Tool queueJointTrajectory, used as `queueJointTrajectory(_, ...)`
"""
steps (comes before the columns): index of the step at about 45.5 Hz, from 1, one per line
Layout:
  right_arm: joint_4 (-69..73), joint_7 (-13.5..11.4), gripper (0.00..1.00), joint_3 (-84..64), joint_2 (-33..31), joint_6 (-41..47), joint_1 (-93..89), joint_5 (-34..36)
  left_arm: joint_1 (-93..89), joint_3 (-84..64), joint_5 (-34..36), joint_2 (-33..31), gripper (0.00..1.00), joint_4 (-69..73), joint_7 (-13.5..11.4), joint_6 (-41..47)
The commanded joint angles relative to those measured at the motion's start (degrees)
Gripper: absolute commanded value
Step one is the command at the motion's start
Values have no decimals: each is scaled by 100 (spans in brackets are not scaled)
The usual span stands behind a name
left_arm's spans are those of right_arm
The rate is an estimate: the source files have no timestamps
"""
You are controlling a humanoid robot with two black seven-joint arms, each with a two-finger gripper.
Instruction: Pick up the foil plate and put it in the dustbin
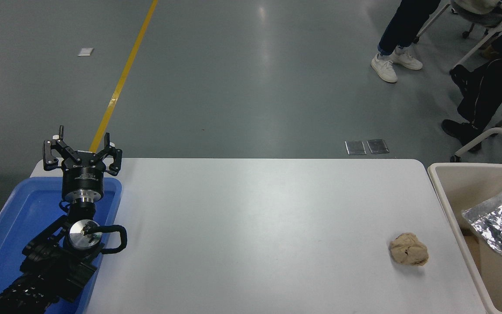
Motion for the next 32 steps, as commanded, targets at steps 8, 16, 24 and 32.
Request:
queueJointTrajectory(8,-1,44,100,28,54,-228,173,-1,3,0,-9,0,99,0,1,-2)
queueJointTrajectory(16,86,53,100,-33,1,-8,701,-79,3,0,-9,-8,99,0,1,-2)
queueJointTrajectory(24,718,53,100,-832,-157,89,1386,-97,3,0,0,0,99,0,1,-2)
queueJointTrajectory(32,2299,44,100,-2221,-289,36,2668,-1,-6,0,8,-8,99,-8,10,-2)
